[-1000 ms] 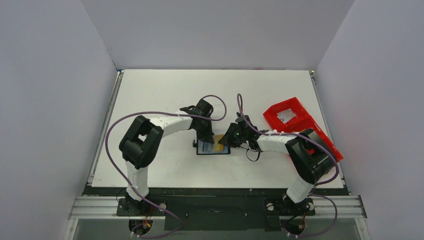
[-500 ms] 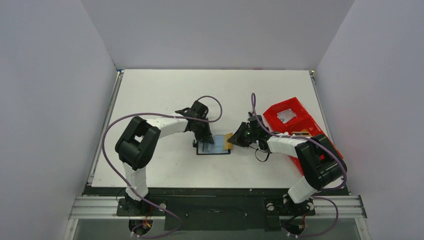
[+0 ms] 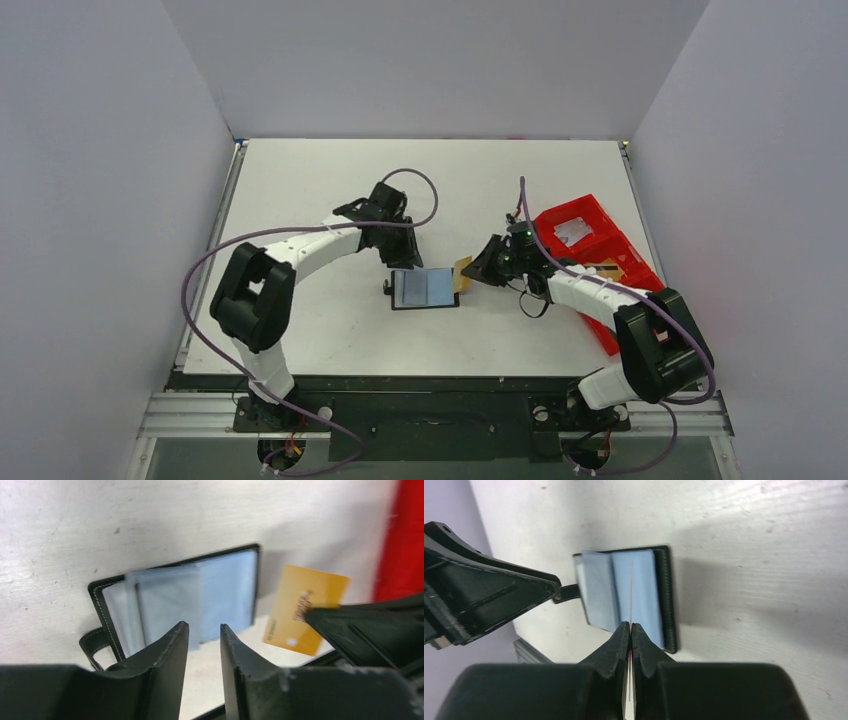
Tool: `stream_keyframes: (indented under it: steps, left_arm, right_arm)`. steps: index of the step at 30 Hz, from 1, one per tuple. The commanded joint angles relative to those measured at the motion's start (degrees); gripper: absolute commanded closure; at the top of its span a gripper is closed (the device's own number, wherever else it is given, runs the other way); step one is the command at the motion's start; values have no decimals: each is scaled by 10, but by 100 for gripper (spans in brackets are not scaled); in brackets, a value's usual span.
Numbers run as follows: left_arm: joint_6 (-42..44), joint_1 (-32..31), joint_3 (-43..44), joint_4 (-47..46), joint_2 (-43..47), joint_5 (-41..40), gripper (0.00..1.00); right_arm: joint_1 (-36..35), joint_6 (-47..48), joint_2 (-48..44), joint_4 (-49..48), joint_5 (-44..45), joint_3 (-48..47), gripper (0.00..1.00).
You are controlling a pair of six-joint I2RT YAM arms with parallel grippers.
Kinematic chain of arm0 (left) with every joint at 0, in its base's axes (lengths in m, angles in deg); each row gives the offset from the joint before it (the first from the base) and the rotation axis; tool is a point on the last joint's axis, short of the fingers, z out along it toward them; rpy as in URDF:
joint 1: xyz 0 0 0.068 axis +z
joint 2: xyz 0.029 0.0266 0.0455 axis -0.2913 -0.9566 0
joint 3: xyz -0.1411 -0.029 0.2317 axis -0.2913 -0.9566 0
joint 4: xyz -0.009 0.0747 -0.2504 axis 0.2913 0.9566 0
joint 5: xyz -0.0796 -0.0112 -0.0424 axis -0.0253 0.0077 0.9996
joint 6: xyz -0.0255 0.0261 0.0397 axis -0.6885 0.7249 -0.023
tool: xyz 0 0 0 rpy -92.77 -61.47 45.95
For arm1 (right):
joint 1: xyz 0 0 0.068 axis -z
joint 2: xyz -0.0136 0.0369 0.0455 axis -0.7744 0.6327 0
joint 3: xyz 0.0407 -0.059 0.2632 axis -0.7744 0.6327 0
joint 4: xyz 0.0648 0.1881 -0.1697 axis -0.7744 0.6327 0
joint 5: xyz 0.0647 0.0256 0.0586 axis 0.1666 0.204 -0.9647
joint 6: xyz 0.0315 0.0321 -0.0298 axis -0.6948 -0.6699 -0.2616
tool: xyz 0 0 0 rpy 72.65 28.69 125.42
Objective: Take the credit cards out of the card holder
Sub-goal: Remove the credit card from the card holder, then place the credit card in the storage box.
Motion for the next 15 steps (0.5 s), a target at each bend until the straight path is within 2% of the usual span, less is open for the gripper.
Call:
stream_keyframes:
  steps: [1,9,15]
  left_arm:
    - [17,29,34,-1,80,55,71]
    - [-30,79,-21,-109,153,197,66]
    - [-35,86,-34,-132,168,237,66]
  right_arm:
    - [5,-12,-35,-21,-45,-41,100]
    - [1,-106,-41,-165,-164,-42,100]
    - [-8,-158,-38,-257,-206,-36,100]
